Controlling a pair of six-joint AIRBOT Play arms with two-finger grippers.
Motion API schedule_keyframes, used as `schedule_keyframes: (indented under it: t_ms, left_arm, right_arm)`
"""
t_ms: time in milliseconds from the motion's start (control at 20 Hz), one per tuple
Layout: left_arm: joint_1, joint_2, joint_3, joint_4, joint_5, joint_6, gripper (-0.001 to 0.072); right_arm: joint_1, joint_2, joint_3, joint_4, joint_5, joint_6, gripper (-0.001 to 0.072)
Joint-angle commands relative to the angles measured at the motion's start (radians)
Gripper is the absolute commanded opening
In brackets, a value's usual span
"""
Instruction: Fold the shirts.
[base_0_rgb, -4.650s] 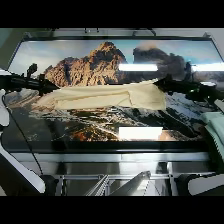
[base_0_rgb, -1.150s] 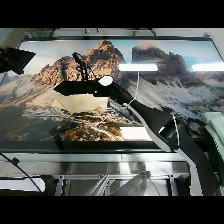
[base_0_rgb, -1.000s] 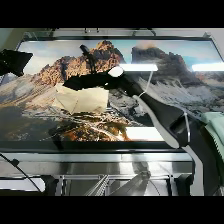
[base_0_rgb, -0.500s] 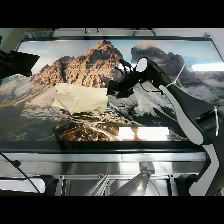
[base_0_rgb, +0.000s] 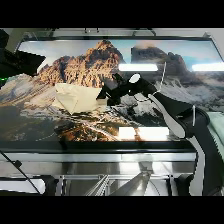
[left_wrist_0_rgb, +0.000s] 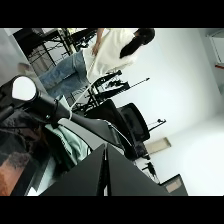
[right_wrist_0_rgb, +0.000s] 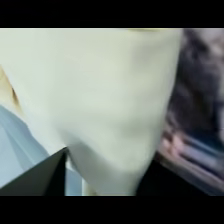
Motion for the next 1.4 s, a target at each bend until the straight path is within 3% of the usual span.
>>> schedule_keyframes:
  t_ms: [0, 150, 400, 700, 950, 1100, 1350]
  left_arm:
    - [-0.001, 0.000, 0.000, 0.003, 0.000, 0.001, 0.0021]
    - [-0.001, 0.000, 0.000, 0.004, -0.010, 0.001, 0.0021]
    - [-0.001, 0.000, 0.000, 0.004, -0.035, 0.000, 0.0021]
    - [-0.003, 0.000, 0.000, 0.004, -0.034, 0.000, 0.0021]
    - [-0.003, 0.000, 0.000, 0.004, -0.034, 0.000, 0.0021]
    - [-0.004, 0.000, 0.000, 0.005, -0.032, 0.000, 0.0021]
    - [-0.008, 0.000, 0.000, 0.006, 0.004, 0.001, 0.0021]
  right_arm:
    - [0.031, -0.029, 0.000, 0.129, -0.085, -0.117, 0.0036]
    - [0.027, 0.014, 0.003, 0.204, -0.075, -0.210, 0.0016]
    - [-0.095, 0.364, 0.016, 0.067, 0.052, -0.208, 0.0016]
    - [-0.423, 0.715, 0.034, -0.022, 0.155, -0.090, 0.0017]
    - [-0.750, 0.734, 0.034, -0.033, 0.179, -0.043, 0.0017]
    - [-0.934, 0.700, 0.034, -0.131, 0.156, -0.042, 0.0017]
    - [-1.170, 0.693, 0.034, -0.258, 0.422, -0.051, 0.0016]
